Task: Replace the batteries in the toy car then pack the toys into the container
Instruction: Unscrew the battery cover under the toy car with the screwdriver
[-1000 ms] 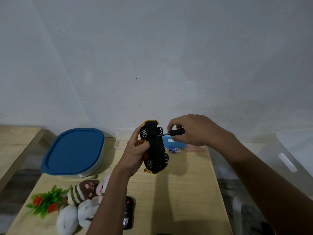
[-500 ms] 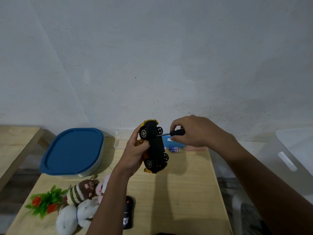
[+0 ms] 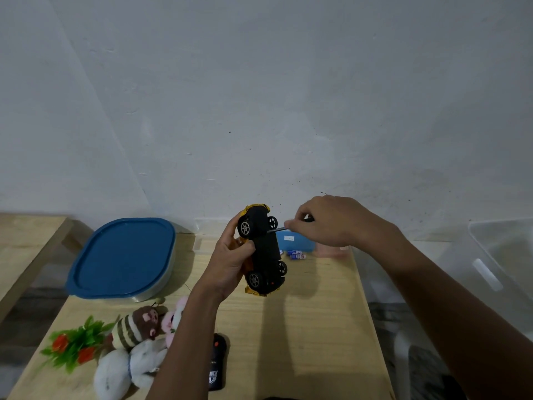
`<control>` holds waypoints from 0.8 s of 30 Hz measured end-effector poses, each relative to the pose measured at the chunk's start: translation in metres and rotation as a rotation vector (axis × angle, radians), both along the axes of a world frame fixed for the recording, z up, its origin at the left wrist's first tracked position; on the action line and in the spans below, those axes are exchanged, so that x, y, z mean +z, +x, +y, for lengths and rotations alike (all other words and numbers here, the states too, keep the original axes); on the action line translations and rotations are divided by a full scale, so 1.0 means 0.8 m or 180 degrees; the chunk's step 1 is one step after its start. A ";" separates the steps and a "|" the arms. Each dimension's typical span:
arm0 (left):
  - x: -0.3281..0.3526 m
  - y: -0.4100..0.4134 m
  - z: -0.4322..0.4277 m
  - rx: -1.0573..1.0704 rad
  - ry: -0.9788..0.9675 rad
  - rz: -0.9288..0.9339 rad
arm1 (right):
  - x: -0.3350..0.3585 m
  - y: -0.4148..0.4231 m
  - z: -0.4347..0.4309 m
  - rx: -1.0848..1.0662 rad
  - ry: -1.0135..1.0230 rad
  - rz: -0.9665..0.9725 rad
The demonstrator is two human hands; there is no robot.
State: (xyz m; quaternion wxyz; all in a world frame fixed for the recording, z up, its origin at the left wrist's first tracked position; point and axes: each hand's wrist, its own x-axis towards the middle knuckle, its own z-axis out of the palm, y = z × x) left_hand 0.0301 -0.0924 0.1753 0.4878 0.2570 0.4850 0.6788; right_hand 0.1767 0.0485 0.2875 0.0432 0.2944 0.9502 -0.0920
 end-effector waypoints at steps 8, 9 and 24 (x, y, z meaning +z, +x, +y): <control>0.003 0.000 -0.002 0.0037 0.0010 0.0023 | 0.004 0.003 -0.003 0.0325 0.0130 0.0121; 0.004 0.001 -0.001 0.0031 0.0023 0.0020 | 0.002 0.001 -0.003 0.0291 0.0093 0.0117; 0.001 0.000 -0.002 0.0024 0.0019 0.0026 | 0.003 -0.004 -0.003 0.0137 0.0099 0.0014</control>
